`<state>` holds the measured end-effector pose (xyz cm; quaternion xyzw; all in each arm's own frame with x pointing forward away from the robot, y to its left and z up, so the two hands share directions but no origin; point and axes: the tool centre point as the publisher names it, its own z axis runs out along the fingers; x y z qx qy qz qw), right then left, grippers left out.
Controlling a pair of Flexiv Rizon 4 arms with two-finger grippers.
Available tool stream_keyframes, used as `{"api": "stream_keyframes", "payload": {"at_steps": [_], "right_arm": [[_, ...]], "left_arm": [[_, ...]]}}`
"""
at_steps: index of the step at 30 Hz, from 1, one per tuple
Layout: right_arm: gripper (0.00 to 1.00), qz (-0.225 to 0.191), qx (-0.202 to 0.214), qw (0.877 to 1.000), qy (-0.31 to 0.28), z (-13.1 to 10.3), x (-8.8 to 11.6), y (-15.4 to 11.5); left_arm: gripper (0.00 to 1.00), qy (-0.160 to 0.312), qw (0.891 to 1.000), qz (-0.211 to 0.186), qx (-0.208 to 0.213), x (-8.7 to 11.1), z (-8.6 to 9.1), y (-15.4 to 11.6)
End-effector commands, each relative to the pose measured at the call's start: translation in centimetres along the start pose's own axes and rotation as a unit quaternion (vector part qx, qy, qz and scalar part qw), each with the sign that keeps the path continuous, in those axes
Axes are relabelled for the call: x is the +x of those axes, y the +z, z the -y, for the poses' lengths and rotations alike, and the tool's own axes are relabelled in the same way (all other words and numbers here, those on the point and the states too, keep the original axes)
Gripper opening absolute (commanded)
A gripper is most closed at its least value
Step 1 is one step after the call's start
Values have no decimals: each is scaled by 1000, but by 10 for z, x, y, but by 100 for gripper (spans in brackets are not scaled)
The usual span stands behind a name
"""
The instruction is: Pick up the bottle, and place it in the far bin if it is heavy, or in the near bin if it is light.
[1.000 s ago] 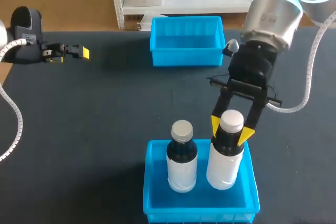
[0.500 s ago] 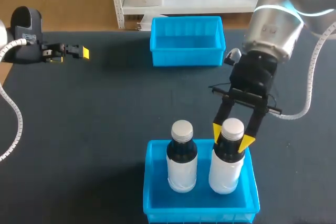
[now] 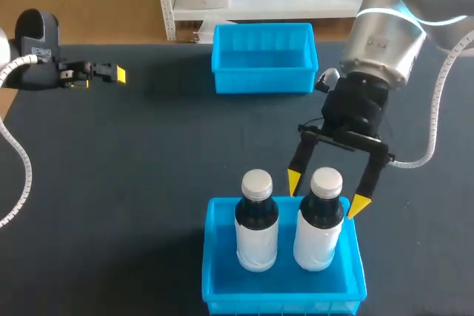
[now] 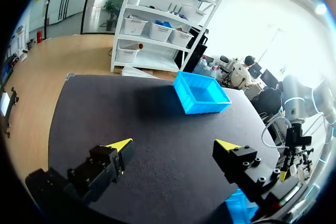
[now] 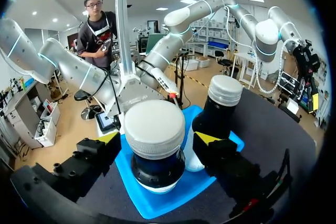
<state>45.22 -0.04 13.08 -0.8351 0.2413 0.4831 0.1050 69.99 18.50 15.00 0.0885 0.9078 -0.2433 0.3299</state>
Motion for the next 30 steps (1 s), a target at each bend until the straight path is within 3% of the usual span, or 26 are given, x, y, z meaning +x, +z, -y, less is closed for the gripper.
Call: {"api": "stream_keyframes", "payload": {"at_steps": [1, 9, 16, 19, 20, 22, 23, 25, 26, 27, 29, 30], "right_arm": [[100, -4, 2, 1000, 6, -2, 4, -5], [100, -20, 35, 998, 55, -6, 37, -49], [100, -10, 120, 985, 123, -3, 65, -100], [100, 20, 193, 964, 181, 4, 77, -119], [100, 24, 223, 952, 208, 8, 81, -124], [100, 53, 252, 938, 233, 13, 84, -134], [100, 48, 284, 921, 262, 17, 86, -138], [100, 68, 312, 902, 290, 22, 89, -144], [100, 72, 337, 884, 317, 25, 92, -147], [100, 86, 346, 875, 329, 27, 94, -150], [100, 68, 394, 836, 375, 32, 99, -155], [100, 84, 402, 822, 393, 33, 102, -158]], "left_arm": [[100, 0, 1000, 0, 0, 0, 0, 0], [100, 0, 1000, 0, 0, 0, 0, 0], [100, 0, 1000, 0, 0, 0, 0, 0], [100, 0, 1000, 0, 0, 0, 0, 0], [100, 0, 1000, 0, 0, 0, 0, 0], [100, 0, 1000, 0, 0, 0, 0, 0], [100, 0, 1000, 0, 0, 0, 0, 0], [100, 0, 1000, 0, 0, 0, 0, 0], [100, 0, 1000, 0, 0, 0, 0, 0], [100, 0, 1000, 0, 0, 0, 0, 0], [100, 0, 1000, 0, 0, 0, 0, 0], [100, 0, 1000, 0, 0, 0, 0, 0]]}}
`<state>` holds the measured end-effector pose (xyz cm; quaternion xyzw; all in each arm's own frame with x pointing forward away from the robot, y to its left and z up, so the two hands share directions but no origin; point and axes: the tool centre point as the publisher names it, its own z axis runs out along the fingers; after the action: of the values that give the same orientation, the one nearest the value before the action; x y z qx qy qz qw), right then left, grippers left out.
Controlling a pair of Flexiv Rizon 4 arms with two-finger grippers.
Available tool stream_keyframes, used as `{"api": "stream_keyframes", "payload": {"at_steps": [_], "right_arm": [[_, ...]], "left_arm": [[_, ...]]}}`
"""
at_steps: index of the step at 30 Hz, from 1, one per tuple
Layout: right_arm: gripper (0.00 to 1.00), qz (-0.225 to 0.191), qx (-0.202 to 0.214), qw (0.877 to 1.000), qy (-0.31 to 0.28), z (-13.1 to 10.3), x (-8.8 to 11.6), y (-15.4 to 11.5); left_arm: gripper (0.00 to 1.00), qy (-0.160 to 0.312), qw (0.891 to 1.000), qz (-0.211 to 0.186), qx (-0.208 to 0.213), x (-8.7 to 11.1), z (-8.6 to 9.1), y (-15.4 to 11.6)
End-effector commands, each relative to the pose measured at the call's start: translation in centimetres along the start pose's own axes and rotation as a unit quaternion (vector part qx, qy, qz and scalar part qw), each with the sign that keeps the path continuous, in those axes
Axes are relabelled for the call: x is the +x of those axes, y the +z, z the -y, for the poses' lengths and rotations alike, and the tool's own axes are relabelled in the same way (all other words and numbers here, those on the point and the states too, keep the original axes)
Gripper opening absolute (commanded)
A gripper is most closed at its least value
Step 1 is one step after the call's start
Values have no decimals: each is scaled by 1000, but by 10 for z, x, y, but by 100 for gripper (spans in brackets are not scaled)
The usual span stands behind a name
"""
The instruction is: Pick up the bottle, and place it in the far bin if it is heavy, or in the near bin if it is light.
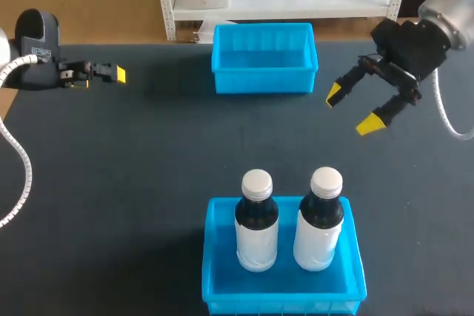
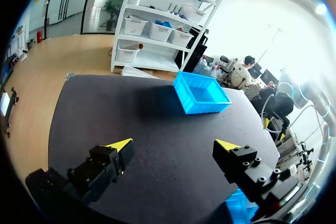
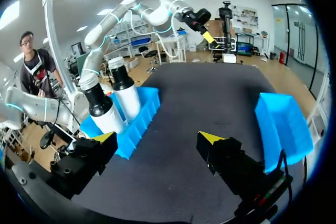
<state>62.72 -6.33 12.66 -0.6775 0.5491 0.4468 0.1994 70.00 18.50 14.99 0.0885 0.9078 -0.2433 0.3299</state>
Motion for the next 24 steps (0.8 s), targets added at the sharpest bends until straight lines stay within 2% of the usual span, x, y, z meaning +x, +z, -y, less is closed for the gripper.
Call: {"api": "stream_keyframes", "payload": {"at_steps": [1, 2, 3, 4, 8, 9, 11, 13, 19, 21, 22, 24], "right_arm": [[100, 38, 188, 961, 197, 7, 6, -4], [100, 33, 211, 954, 211, 10, 8, -4], [100, 33, 215, 950, 223, 11, 8, -5], [100, 27, 240, 940, 242, 14, 9, -6], [100, 26, 288, 912, 290, 23, 12, -11], [100, 17, 306, 902, 305, 25, 13, -12], [100, 10, 329, 890, 317, 29, 12, -13], [100, -20, 362, 879, 309, 32, 9, -14], [100, -33, 396, 850, 345, 39, 4, -19], [100, -49, 411, 834, 364, 40, 4, -22], [100, -68, 420, 820, 384, 41, 5, -25], [100, -68, 420, 820, 384, 41, 5, -25]], "left_arm": [[100, 0, 1000, 0, 0, 0, 0, 0], [100, 0, 1000, 0, 0, 0, 0, 0], [100, 0, 1000, 0, 0, 0, 0, 0], [100, 0, 1000, 0, 0, 0, 0, 0], [100, 0, 1000, 0, 0, 0, 0, 0], [100, 0, 1000, 0, 0, 0, 0, 0], [100, 0, 1000, 0, 0, 0, 0, 0], [100, 0, 1000, 0, 0, 0, 0, 0], [100, 0, 1000, 0, 0, 0, 0, 0], [100, 0, 1000, 0, 0, 0, 0, 0], [100, 0, 1000, 0, 0, 0, 0, 0], [100, 0, 1000, 0, 0, 0, 0, 0]]}}
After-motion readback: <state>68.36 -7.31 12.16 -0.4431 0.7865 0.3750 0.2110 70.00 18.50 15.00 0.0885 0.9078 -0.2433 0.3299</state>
